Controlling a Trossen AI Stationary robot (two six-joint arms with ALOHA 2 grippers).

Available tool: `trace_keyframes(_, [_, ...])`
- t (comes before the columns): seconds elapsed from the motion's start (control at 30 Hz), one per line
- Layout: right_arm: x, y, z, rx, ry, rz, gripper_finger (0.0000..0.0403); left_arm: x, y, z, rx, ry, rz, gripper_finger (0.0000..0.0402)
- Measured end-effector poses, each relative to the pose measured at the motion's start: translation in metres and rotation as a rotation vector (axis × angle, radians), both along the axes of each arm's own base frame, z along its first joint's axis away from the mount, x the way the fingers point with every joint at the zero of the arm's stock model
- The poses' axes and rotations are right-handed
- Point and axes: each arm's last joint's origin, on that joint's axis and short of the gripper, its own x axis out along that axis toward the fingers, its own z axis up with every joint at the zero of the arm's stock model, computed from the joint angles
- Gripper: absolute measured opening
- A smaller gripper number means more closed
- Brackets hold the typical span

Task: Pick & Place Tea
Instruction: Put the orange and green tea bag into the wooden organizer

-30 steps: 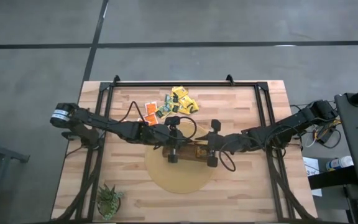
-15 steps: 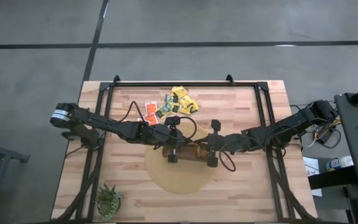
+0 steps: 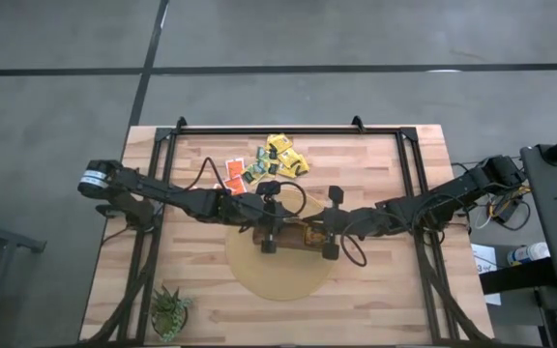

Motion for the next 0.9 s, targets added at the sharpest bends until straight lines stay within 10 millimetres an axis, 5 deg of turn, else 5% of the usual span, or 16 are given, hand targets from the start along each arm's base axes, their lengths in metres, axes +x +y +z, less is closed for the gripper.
trace_keyframes(0.37, [-0.013, -0.004, 0.006, 0.086, 0.111, -0.060, 0.0008, -0.001, 0.000, 0.000, 0.007, 0.007, 0.010, 0.0132])
trace_keyframes(0.9, [-0.017, -0.001, -0.014, 0.164, 0.347, 0.021, 0.0008, -0.004, 0.002, 0.003, 0.022, 0.005, 0.056, 0.0135])
